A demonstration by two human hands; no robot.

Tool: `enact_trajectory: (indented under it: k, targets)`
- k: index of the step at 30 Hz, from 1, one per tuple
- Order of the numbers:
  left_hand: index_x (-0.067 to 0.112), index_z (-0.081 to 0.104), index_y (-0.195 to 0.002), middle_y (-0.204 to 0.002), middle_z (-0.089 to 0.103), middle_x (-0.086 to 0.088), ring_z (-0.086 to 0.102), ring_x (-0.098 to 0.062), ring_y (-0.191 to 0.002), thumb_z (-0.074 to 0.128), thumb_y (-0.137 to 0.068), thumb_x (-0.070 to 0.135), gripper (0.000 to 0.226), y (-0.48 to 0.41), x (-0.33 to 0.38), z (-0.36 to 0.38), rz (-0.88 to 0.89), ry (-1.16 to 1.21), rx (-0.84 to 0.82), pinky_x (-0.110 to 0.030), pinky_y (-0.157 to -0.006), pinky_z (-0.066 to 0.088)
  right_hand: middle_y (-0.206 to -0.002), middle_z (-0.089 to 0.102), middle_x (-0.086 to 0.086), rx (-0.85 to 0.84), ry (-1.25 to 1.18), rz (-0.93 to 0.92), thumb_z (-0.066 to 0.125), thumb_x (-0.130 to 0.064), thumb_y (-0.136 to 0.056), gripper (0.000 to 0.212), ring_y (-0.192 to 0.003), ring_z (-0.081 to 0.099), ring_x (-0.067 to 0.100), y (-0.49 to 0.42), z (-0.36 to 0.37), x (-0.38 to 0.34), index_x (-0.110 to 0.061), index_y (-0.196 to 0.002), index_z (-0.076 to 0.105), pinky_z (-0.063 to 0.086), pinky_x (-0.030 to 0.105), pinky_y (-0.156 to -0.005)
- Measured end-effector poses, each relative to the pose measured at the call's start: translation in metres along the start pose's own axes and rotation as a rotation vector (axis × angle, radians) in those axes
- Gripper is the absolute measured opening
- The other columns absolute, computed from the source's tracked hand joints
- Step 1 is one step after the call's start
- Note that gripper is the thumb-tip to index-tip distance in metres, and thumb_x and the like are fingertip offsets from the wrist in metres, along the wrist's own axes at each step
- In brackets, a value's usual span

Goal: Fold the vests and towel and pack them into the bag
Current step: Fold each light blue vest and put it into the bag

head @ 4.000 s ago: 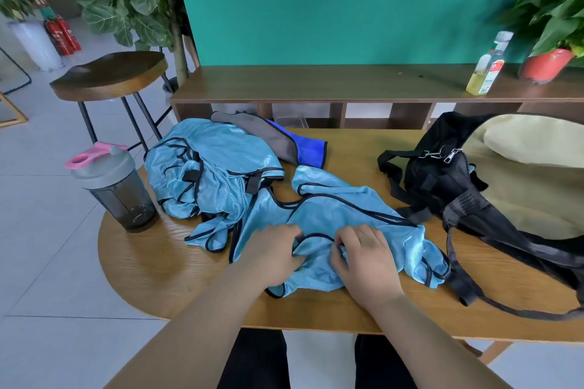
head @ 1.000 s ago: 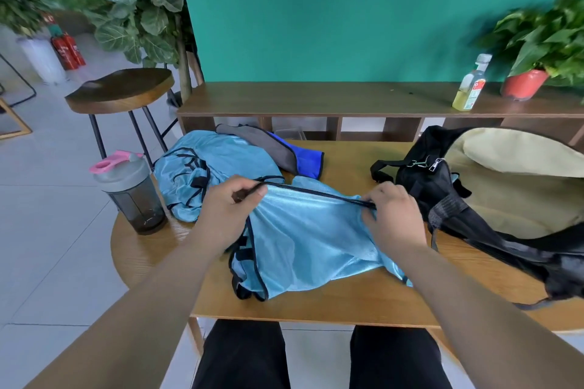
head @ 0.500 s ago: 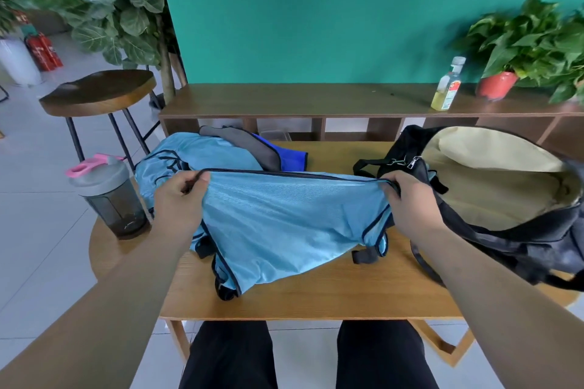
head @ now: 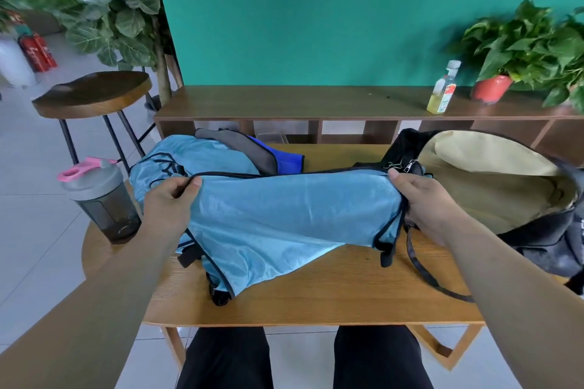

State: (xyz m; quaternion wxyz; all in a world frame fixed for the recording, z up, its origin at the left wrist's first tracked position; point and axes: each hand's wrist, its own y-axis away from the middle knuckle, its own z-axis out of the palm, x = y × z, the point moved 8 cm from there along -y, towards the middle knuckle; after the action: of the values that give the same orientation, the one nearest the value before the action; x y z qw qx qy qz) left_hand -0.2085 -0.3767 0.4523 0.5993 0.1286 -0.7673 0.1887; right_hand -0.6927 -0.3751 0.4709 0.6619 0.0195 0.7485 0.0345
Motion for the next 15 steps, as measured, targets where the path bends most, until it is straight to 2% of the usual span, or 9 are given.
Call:
enact_trajectory:
  k: [3,5,7,9,12,14,15]
  targets:
    - [0.023,0.077,-0.102,-0.103,0.075,0.0,0.069,-0.027,-0.108,0.072,-0.098,0.043,0.021,0.005,-0.004,0.003,-0.038,0.035,-0.008,-0.046,-0.099,0.057,-0.117,0.077,0.015,-0.123,0.012,0.013,0.073,-0.031,-0.095,0.035,-0.115,0.072,0.032,0.006,0.008,0.0,-0.005,-0.118,0.073,0.055,0.046,-0.103]
    - [0.024,0.076,-0.104,-0.104,0.075,0.001,0.068,-0.025,-0.105,0.071,-0.099,0.044,0.021,0.006,-0.01,0.004,-0.049,0.044,-0.016,-0.04,-0.092,0.055,-0.112,0.079,0.013,-0.146,0.118,0.017,0.077,-0.024,-0.092,0.028,-0.11,0.075,0.029,0.008,0.009,0.004,-0.006,-0.114,0.075,0.058,0.043,-0.1]
    - [0.029,0.076,-0.099,-0.102,0.075,-0.004,0.067,-0.022,-0.095,0.07,-0.098,0.047,0.019,0.009,-0.012,0.004,-0.049,0.028,-0.025,-0.04,-0.083,0.053,-0.104,0.081,0.005,-0.093,0.257,-0.003,0.075,-0.025,-0.096,0.018,-0.102,0.077,0.021,0.011,0.008,0.002,-0.011,-0.107,0.078,0.06,0.037,-0.095]
    - [0.03,0.075,-0.095,-0.103,0.075,-0.007,0.064,-0.019,-0.091,0.07,-0.099,0.047,0.018,0.009,-0.013,0.003,-0.042,0.028,-0.026,-0.04,-0.083,0.053,-0.098,0.081,-0.002,-0.001,0.353,-0.033,0.07,-0.031,-0.101,0.017,-0.096,0.077,0.014,0.011,0.003,0.001,-0.017,-0.102,0.079,0.061,0.032,-0.091]
    - [0.029,0.074,-0.095,-0.101,0.074,-0.005,0.064,-0.018,-0.091,0.068,-0.1,0.045,0.018,0.012,-0.006,0.001,0.005,0.011,-0.014,-0.037,-0.083,0.051,-0.095,0.079,-0.007,0.129,0.412,-0.065,0.062,-0.045,-0.104,0.029,-0.091,0.075,0.01,0.011,-0.006,-0.004,-0.021,-0.098,0.078,0.061,0.028,-0.085]
    - [0.027,0.072,-0.098,-0.099,0.073,0.001,0.065,-0.018,-0.093,0.065,-0.102,0.045,0.019,0.015,0.006,0.0,0.071,-0.018,0.013,-0.04,-0.087,0.052,-0.088,0.075,0.006,0.196,0.443,-0.098,0.055,-0.057,-0.103,0.05,-0.082,0.072,0.025,0.01,-0.01,-0.009,-0.011,-0.095,0.072,0.063,0.038,-0.079]
    - [0.026,0.071,-0.101,-0.099,0.073,0.003,0.064,-0.018,-0.094,0.062,-0.104,0.044,0.02,0.016,0.015,-0.002,0.12,-0.051,0.04,-0.041,-0.088,0.052,-0.078,0.067,0.014,0.245,0.471,-0.138,0.052,-0.06,-0.103,0.058,-0.07,0.063,0.033,0.011,-0.011,-0.016,-0.005,-0.092,0.066,0.059,0.043,-0.069]
